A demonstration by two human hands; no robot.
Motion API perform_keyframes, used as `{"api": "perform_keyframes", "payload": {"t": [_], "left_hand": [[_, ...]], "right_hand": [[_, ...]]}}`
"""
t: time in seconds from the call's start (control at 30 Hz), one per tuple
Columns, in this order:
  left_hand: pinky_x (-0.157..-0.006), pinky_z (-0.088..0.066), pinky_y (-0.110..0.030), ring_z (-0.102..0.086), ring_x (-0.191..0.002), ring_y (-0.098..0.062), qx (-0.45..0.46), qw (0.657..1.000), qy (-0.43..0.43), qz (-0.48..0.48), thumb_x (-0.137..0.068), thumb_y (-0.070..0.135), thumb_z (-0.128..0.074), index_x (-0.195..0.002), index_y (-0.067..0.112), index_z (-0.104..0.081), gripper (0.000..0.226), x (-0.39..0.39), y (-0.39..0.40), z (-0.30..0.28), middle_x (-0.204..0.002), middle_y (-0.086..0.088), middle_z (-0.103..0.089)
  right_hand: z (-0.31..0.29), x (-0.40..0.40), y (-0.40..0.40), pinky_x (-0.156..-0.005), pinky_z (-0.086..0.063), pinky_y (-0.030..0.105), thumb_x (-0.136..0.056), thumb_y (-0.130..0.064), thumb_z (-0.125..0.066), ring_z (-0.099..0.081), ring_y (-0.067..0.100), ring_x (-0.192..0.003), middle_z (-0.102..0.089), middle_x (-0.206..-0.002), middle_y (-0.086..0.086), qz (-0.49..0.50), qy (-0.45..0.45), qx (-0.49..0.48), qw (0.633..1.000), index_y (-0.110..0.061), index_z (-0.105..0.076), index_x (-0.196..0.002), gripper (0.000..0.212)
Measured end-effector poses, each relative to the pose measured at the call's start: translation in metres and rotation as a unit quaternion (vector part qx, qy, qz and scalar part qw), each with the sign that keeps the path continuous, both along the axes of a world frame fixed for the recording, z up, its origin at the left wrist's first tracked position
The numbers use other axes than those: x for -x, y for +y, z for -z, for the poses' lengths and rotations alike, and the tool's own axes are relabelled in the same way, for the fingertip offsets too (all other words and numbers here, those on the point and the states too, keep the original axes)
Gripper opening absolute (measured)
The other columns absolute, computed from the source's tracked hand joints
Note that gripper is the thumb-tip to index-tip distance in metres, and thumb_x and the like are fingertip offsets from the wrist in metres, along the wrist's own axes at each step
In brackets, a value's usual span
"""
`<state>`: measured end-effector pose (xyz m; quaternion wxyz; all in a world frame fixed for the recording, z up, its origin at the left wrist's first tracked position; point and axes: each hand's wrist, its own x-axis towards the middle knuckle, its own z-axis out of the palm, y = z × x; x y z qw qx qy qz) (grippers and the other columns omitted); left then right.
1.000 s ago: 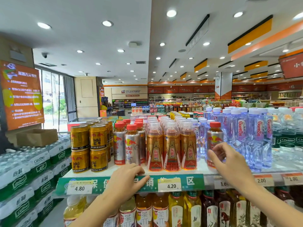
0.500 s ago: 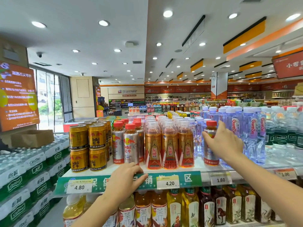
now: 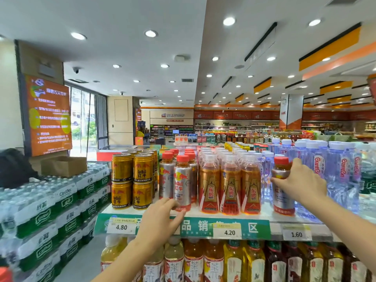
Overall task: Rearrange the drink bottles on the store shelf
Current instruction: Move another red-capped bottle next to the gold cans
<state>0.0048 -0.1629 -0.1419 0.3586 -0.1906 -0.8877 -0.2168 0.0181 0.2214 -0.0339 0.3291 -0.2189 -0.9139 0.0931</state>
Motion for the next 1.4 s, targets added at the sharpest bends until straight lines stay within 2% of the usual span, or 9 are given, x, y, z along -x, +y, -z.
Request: {"api": "perform_keyframes", "payload": {"t": [0.1,0.23,0.33,0.47,0.6,0.77,0.9,0.97,1.4], "left_hand": [[-0.082,-0.048,-0.022,-0.056,-0.092,0.000,0.002,1.000,0.002,-0.005,-0.095,0.057,-0.060,-0.106,0.034,-0.068,0.027,0.000,-0.011,0.002,-0.101,0.021,-0.062],[-0.083,-0.051,-0.026,-0.058,-0.093,-0.003,0.000,1.000,0.001,-0.019,-0.094,0.061,-0.057,-0.107,0.033,-0.070,0.033,0.005,-0.032,0.009,-0.101,0.020,-0.062],[-0.078,-0.051,-0.024,-0.058,-0.089,-0.003,-0.003,1.000,-0.005,-0.030,-0.094,0.062,-0.055,-0.107,0.032,-0.069,0.036,0.005,-0.047,0.012,-0.098,0.021,-0.059],[-0.078,-0.049,-0.020,-0.056,-0.088,0.000,0.015,0.999,-0.016,-0.040,-0.092,0.068,-0.053,-0.108,0.034,-0.068,0.041,0.003,-0.065,0.013,-0.099,0.022,-0.060],[-0.075,-0.048,-0.018,-0.056,-0.088,0.001,0.023,0.998,-0.017,-0.053,-0.087,0.078,-0.048,-0.108,0.035,-0.068,0.051,0.007,-0.078,0.014,-0.100,0.022,-0.063],[-0.078,-0.050,-0.022,-0.057,-0.092,-0.001,0.018,0.998,-0.025,-0.056,-0.083,0.084,-0.043,-0.108,0.037,-0.068,0.059,0.008,-0.087,0.013,-0.101,0.024,-0.062],[-0.075,-0.050,-0.020,-0.057,-0.090,0.001,0.008,0.998,-0.025,-0.056,-0.081,0.086,-0.042,-0.105,0.037,-0.069,0.060,0.004,-0.095,0.011,-0.097,0.025,-0.061],[-0.074,-0.050,-0.020,-0.056,-0.090,0.000,0.010,0.998,-0.030,-0.055,-0.081,0.086,-0.042,-0.104,0.038,-0.067,0.059,0.002,-0.096,0.010,-0.095,0.026,-0.058],[-0.078,-0.053,-0.024,-0.056,-0.092,-0.001,0.019,0.997,-0.047,-0.051,-0.083,0.081,-0.052,-0.107,0.037,-0.068,0.053,0.008,-0.102,0.011,-0.099,0.021,-0.062]], "right_hand": [[0.005,-0.005,-0.004,-0.069,-0.049,0.044,-0.081,-0.068,-0.073,-0.068,0.040,-0.096,-0.056,-0.120,0.014,-0.007,0.015,-0.032,0.999,-0.016,-0.042,-0.126,0.076],[0.011,-0.015,-0.005,-0.065,-0.052,0.043,-0.079,-0.067,-0.075,-0.071,0.037,-0.086,-0.070,-0.102,0.009,-0.048,0.042,-0.012,0.998,-0.024,-0.039,-0.115,0.066],[0.008,-0.028,-0.009,-0.070,-0.057,0.050,-0.078,-0.066,-0.077,-0.071,0.038,-0.091,-0.073,-0.108,0.010,-0.081,0.075,0.035,0.993,-0.026,-0.041,-0.113,0.065],[-0.024,-0.056,-0.029,-0.074,-0.054,0.048,-0.080,-0.059,-0.079,-0.067,0.040,-0.100,-0.070,-0.118,0.012,-0.126,0.145,0.041,0.980,-0.019,-0.048,-0.124,0.067],[-0.067,-0.078,-0.073,-0.077,-0.050,0.042,-0.081,-0.058,-0.080,-0.062,0.027,-0.092,-0.065,-0.104,-0.003,-0.223,0.181,0.073,0.955,-0.024,-0.050,-0.127,0.064],[-0.077,-0.069,-0.166,-0.074,-0.052,0.033,-0.076,-0.051,-0.087,-0.060,-0.002,-0.087,-0.064,-0.098,-0.019,-0.380,0.146,0.168,0.898,-0.035,-0.050,-0.116,0.056],[-0.060,-0.037,-0.239,-0.082,-0.056,0.037,-0.077,-0.055,-0.083,-0.064,0.004,-0.090,-0.065,-0.099,-0.018,-0.439,0.090,0.159,0.880,-0.032,-0.051,-0.116,0.055],[-0.053,-0.018,-0.268,-0.086,-0.058,0.044,-0.075,-0.061,-0.080,-0.067,0.011,-0.093,-0.067,-0.101,-0.015,-0.447,0.076,0.144,0.880,-0.032,-0.049,-0.117,0.059],[-0.011,0.044,-0.301,-0.084,-0.059,0.042,-0.076,-0.060,-0.074,-0.068,0.020,-0.101,-0.070,-0.109,-0.006,-0.359,0.009,0.061,0.931,-0.024,-0.049,-0.120,0.062]]}}
